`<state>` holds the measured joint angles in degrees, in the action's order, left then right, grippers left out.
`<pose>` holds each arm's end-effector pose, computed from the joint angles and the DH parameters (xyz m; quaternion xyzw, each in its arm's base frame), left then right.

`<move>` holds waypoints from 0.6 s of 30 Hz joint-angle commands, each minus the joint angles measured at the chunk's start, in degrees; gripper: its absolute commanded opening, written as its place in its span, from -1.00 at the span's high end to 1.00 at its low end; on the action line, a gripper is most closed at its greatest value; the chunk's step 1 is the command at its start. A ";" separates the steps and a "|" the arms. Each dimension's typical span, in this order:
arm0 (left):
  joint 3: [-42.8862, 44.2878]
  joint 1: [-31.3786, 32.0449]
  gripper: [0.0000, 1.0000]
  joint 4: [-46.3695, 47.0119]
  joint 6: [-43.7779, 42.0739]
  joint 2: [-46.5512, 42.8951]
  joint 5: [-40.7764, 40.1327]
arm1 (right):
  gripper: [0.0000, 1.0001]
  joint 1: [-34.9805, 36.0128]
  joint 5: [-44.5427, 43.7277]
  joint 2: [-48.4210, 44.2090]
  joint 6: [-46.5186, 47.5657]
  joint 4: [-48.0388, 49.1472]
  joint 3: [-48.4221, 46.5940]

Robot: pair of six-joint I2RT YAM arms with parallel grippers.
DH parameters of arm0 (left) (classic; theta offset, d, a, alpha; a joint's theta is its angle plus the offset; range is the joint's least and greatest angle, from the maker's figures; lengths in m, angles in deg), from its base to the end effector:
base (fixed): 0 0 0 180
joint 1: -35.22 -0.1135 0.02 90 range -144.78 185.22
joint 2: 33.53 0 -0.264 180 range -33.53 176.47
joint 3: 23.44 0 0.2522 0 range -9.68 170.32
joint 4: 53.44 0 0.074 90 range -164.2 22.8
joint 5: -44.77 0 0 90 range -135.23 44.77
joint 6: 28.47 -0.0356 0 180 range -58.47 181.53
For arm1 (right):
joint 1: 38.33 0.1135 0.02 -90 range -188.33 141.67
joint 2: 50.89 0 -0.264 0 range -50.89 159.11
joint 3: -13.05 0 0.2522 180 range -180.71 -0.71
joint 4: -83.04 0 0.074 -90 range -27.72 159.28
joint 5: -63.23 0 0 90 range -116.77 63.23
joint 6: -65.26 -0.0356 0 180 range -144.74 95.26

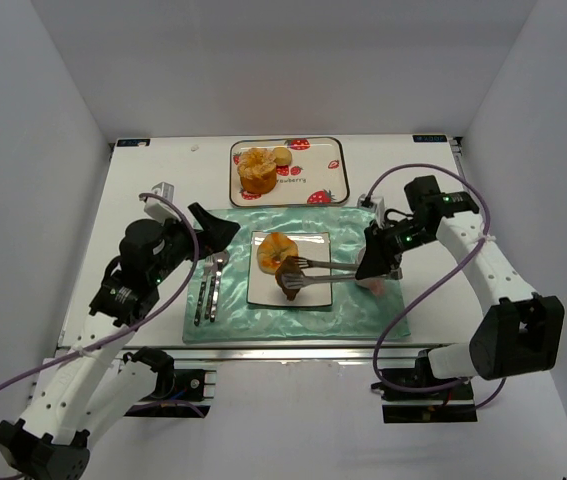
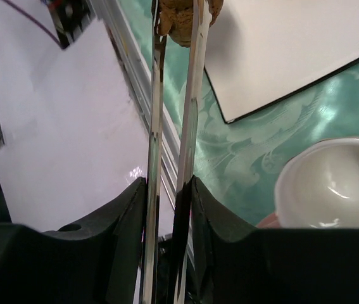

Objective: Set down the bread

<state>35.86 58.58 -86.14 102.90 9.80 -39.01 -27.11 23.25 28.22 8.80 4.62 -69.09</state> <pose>0.1593 -0.0730 0.3326 -0.0934 0.7965 -0.3557 0.4800 0.2364 0.0747 0.2923 -0.3920 0.8107 0.3891 0.1942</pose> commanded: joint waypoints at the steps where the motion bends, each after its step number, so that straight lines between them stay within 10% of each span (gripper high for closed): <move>1: -0.71 -0.24 -0.96 -0.83 -0.15 -2.81 0.46 | 0.49 1.60 -2.82 -3.08 2.67 -0.99 1.49; 18: -1.16 -0.15 -0.96 -4.88 1.26 -8.35 -1.47 | 0.05 2.22 -3.00 2.10 -6.03 6.13 -1.49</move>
<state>34.46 58.58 -89.48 104.01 2.31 -39.49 -25.12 17.76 30.23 4.25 9.10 -67.17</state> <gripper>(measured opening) 0.976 0.474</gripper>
